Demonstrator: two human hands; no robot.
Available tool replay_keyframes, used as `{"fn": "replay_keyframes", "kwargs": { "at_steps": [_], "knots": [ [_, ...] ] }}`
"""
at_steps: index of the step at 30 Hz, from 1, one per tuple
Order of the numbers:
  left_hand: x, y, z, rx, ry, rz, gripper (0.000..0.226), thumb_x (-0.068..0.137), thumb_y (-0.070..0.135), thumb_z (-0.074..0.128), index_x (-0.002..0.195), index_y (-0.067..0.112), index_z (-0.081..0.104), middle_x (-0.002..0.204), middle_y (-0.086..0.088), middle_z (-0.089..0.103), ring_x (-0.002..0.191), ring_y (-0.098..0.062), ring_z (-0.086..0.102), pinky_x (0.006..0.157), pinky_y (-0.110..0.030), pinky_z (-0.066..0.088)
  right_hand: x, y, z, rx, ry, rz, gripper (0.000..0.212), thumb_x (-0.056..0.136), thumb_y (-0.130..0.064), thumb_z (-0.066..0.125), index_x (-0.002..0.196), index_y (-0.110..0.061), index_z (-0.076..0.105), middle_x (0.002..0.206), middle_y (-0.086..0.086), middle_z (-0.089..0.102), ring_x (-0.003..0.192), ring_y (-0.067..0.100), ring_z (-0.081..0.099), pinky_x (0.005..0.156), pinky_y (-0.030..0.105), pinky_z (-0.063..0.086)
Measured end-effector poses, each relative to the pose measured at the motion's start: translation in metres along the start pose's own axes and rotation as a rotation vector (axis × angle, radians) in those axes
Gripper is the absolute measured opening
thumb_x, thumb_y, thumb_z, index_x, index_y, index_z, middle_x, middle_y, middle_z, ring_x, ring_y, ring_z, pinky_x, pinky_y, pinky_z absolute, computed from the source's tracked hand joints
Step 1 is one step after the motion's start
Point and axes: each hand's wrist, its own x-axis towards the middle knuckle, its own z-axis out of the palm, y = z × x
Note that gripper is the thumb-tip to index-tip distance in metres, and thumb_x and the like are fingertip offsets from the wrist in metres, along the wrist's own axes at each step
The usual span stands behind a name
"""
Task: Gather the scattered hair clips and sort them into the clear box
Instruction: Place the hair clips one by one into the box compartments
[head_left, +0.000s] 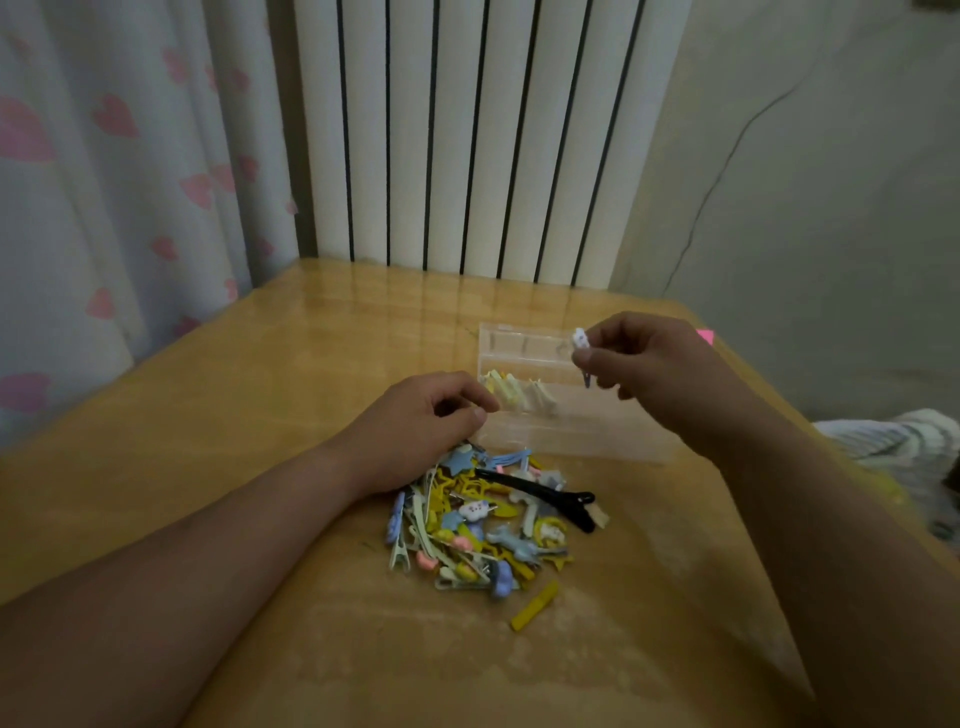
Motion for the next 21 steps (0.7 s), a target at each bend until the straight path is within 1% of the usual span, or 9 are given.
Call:
{"fn": "replay_keyframes", "kwargs": {
  "at_steps": [2,4,8,11,13,15,17,19,21],
  "knots": [
    [0.001,0.001,0.0,0.002,-0.001,0.005,0.016,0.106,0.025,0.063,0.11,0.031,0.077,0.091,0.0,0.072,0.079,-0.015,0.065,0.069,-0.019,0.05,0.016,0.007,0.005,-0.035,0.058,0.065,0.011,0.094,-0.029,0.078,0.095,-0.018,0.075,0.088,0.006,0.077,0.078,0.022,0.067,0.067,0.037,0.053],
    [0.001,0.001,0.0,-0.005,0.0,0.002,0.016,0.106,0.024,0.063,0.11,0.031,0.077,0.09,0.0,0.071,0.076,-0.009,0.063,0.068,-0.018,0.049,0.03,0.012,0.009,-0.126,0.04,0.105,0.012,0.093,-0.027,0.079,0.091,-0.016,0.074,0.088,0.009,0.076,0.077,0.024,0.067,0.064,0.034,0.051],
    [0.002,0.0,0.001,0.015,-0.001,0.003,0.016,0.106,0.026,0.062,0.11,0.033,0.076,0.093,0.001,0.072,0.084,-0.016,0.066,0.07,-0.023,0.051,0.054,0.016,0.016,-0.341,-0.029,0.159,0.01,0.089,-0.019,0.082,0.091,-0.012,0.076,0.085,0.006,0.075,0.076,0.02,0.066,0.063,0.029,0.049],
    [0.001,0.001,0.0,-0.005,0.001,-0.004,0.016,0.106,0.025,0.062,0.11,0.031,0.077,0.093,0.004,0.073,0.084,-0.012,0.067,0.069,-0.017,0.05,0.071,0.018,0.022,-0.422,-0.087,0.229,0.017,0.083,-0.016,0.087,0.095,-0.009,0.077,0.092,0.007,0.075,0.09,0.025,0.07,0.081,0.038,0.059],
    [0.001,0.001,0.0,-0.008,-0.001,-0.005,0.017,0.107,0.025,0.062,0.11,0.03,0.077,0.092,0.006,0.073,0.079,-0.005,0.066,0.068,-0.014,0.049,0.079,0.021,0.026,-0.468,-0.091,0.265,0.02,0.08,-0.015,0.088,0.096,-0.007,0.079,0.094,0.011,0.076,0.092,0.029,0.071,0.088,0.043,0.062],
    [0.0,0.002,-0.001,-0.009,-0.004,0.0,0.017,0.107,0.024,0.061,0.111,0.03,0.077,0.092,0.008,0.072,0.077,0.0,0.064,0.068,-0.013,0.049,0.083,0.025,0.031,-0.504,-0.082,0.286,0.019,0.077,-0.013,0.088,0.092,-0.006,0.079,0.091,0.012,0.076,0.09,0.031,0.073,0.087,0.045,0.064],
    [0.0,0.002,-0.001,-0.012,-0.005,0.001,0.016,0.107,0.025,0.062,0.111,0.03,0.077,0.094,0.005,0.073,0.077,0.0,0.064,0.069,-0.014,0.049,0.085,0.029,0.034,-0.507,-0.075,0.297,0.016,0.075,-0.014,0.087,0.087,-0.008,0.079,0.087,0.011,0.077,0.086,0.031,0.074,0.084,0.048,0.065],
    [0.001,0.002,-0.001,-0.014,-0.007,0.001,0.017,0.107,0.025,0.062,0.11,0.031,0.077,0.096,0.001,0.073,0.081,-0.006,0.066,0.07,-0.015,0.05,0.083,0.033,0.035,-0.495,-0.061,0.287,0.01,0.078,-0.016,0.086,0.083,-0.011,0.079,0.083,0.009,0.077,0.083,0.029,0.075,0.082,0.048,0.065],
    [0.001,0.001,-0.001,-0.009,-0.007,-0.002,0.017,0.106,0.025,0.062,0.111,0.031,0.077,0.097,0.002,0.074,0.084,-0.008,0.067,0.071,-0.016,0.051,0.077,0.036,0.033,-0.466,-0.036,0.252,0.009,0.086,-0.02,0.083,0.082,-0.013,0.08,0.078,0.004,0.077,0.079,0.024,0.073,0.079,0.043,0.064]
  ]
}}
